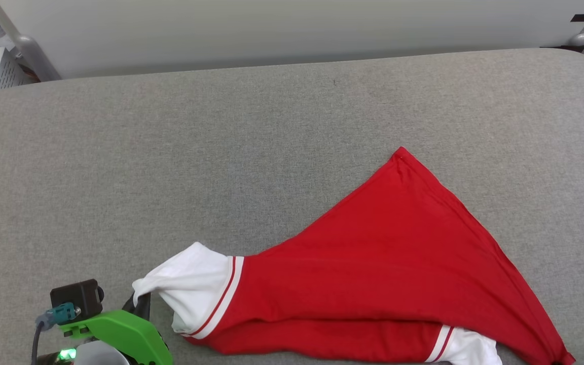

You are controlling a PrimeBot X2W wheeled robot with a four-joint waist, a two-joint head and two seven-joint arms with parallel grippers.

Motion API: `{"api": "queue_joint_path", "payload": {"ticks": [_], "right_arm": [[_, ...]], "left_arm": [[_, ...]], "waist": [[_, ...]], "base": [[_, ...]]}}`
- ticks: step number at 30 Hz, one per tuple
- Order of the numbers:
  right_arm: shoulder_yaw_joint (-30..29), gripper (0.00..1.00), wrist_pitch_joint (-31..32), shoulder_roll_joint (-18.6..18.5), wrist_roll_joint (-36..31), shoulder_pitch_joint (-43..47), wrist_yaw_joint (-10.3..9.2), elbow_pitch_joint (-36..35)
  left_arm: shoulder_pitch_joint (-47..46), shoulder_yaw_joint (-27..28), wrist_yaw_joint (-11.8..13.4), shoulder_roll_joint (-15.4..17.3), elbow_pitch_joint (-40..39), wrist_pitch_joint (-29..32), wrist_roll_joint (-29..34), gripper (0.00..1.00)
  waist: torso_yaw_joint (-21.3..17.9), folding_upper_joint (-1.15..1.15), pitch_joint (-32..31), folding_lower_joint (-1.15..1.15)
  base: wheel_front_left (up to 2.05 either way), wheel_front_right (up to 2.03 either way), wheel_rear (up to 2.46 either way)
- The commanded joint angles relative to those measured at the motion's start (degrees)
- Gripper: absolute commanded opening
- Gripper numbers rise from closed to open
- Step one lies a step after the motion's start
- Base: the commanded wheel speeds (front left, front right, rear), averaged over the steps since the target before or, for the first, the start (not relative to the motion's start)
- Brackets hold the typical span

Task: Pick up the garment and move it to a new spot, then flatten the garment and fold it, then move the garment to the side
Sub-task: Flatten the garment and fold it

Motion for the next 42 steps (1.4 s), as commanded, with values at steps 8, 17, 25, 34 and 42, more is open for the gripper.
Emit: {"api": "queue_joint_path", "payload": {"ticks": [8,17,25,34,42], "right_arm": [[1.2,1.00,-11.1,-0.8,-1.3,-2.6,-0.09,-3.7],[5.3,1.00,-26.5,-3.8,-2.8,-13.9,-0.09,-1.1],[13.9,1.00,-18.9,-9.9,2.2,-28.8,-0.09,11.8],[27.7,1.00,-1.5,-16.3,7.5,-44.2,-0.09,20.2],[38.9,1.00,2.7,-20.4,9.3,-51.9,-0.09,24.7]], "left_arm": [[-0.2,-0.4,-0.6,-0.3,0.0,-0.9,0.0,0.00],[-2.9,-2.2,-1.4,-1.6,-0.5,-1.6,1.7,0.00],[-7.2,-5.0,-2.4,-3.2,-0.7,-1.2,3.9,0.00],[-12.1,-7.9,-4.0,-5.6,-0.1,-0.8,5.8,0.00],[-15.4,-9.2,-5.6,-7.8,1.4,-1.5,6.4,0.00]], "waist": [[0.9,0.00,0.0,0.00],[3.3,0.00,0.0,0.00],[6.9,0.00,1.3,0.00],[11.8,0.00,4.7,0.00],[15.0,0.00,8.4,0.00]], "base": [[0.00,0.00,0.00],[0.00,0.00,0.00],[0.00,0.00,0.00],[0.00,0.00,0.00],[0.00,0.00,0.00]]}}
